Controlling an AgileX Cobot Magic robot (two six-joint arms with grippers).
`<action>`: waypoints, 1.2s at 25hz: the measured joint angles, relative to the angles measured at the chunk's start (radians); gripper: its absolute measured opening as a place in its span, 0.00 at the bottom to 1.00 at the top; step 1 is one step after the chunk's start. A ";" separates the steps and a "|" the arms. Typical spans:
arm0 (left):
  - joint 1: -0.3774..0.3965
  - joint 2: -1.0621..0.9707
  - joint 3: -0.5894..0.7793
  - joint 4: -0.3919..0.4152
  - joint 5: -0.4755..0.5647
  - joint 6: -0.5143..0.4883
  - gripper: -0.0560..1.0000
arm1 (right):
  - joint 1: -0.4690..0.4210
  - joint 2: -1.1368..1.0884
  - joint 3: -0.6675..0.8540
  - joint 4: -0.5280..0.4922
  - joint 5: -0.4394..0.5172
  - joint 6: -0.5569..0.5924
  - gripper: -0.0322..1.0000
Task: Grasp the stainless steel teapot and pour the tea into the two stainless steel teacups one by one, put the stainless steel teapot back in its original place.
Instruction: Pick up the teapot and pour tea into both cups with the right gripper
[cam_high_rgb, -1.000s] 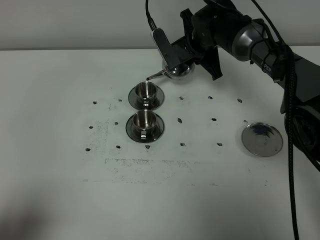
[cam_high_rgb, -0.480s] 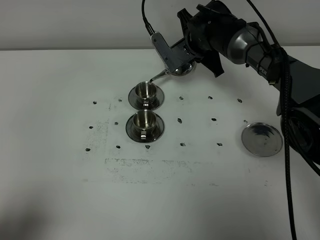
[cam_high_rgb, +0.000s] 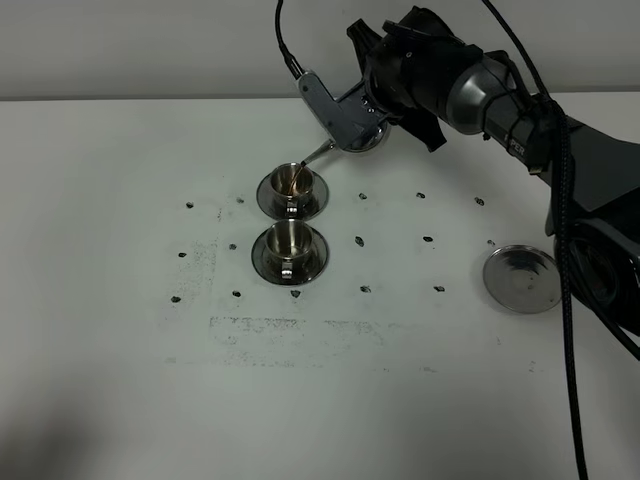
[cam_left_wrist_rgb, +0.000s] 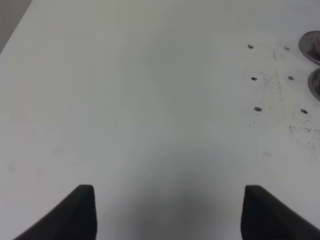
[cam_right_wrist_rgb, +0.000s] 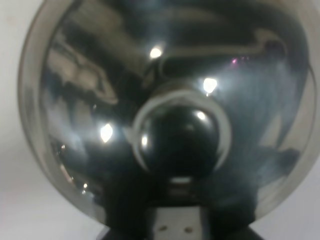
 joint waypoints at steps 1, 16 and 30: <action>0.000 0.000 0.000 0.000 0.000 0.000 0.61 | 0.002 0.000 0.000 -0.002 -0.002 0.000 0.22; 0.000 0.000 0.000 0.000 0.000 0.000 0.61 | 0.013 0.002 0.000 -0.084 -0.024 -0.003 0.22; 0.000 0.000 0.000 0.000 0.000 0.000 0.61 | 0.022 0.002 0.000 -0.125 -0.053 -0.006 0.22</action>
